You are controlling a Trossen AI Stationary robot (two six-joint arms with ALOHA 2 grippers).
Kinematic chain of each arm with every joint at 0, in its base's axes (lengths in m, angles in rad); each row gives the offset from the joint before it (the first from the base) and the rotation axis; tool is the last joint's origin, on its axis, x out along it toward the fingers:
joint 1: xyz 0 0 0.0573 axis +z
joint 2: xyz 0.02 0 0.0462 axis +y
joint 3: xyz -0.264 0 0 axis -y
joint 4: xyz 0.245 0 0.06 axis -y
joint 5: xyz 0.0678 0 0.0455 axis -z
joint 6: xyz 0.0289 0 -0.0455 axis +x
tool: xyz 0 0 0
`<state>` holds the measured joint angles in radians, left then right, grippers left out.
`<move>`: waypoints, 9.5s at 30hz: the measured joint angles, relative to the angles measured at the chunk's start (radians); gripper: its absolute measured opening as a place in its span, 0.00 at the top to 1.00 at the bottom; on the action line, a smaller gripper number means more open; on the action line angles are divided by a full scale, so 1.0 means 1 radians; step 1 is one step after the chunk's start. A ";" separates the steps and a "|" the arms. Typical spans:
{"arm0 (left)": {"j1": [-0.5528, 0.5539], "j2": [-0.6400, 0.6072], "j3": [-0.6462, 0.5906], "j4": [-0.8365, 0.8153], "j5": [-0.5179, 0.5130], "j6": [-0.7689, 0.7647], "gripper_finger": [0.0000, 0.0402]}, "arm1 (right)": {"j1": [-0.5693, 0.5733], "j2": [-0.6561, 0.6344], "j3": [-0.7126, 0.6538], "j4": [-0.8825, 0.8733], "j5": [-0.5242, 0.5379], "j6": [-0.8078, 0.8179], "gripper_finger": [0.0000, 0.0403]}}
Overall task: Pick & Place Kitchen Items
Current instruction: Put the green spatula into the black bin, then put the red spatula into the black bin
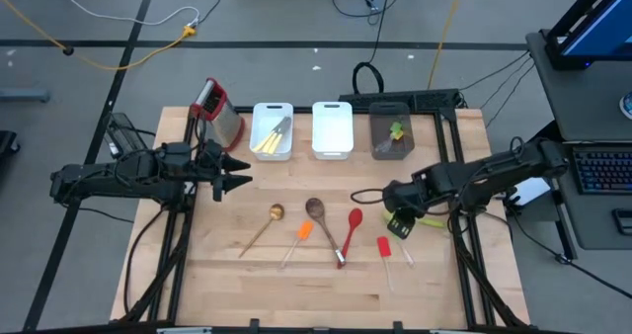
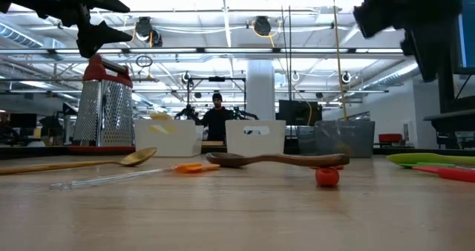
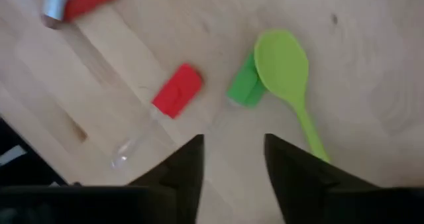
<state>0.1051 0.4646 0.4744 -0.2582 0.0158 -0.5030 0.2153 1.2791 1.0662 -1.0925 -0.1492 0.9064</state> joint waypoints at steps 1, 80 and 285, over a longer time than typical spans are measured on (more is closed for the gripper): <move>0.000 0.000 0.000 0.000 0.000 0.000 0.33 | 0.002 0.000 -0.020 0.012 -0.013 0.010 0.58; 0.001 0.000 0.000 0.000 -0.123 0.195 0.33 | 0.024 0.371 -0.321 0.421 0.150 0.825 0.75; 0.001 0.000 0.000 0.023 -0.122 0.119 0.33 | -0.630 -0.160 -0.331 1.185 -0.011 0.096 0.99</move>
<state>0.1061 0.4644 0.4744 -0.2350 -0.1066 -0.3845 -0.4147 1.1189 0.7353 0.0927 -0.1603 1.0023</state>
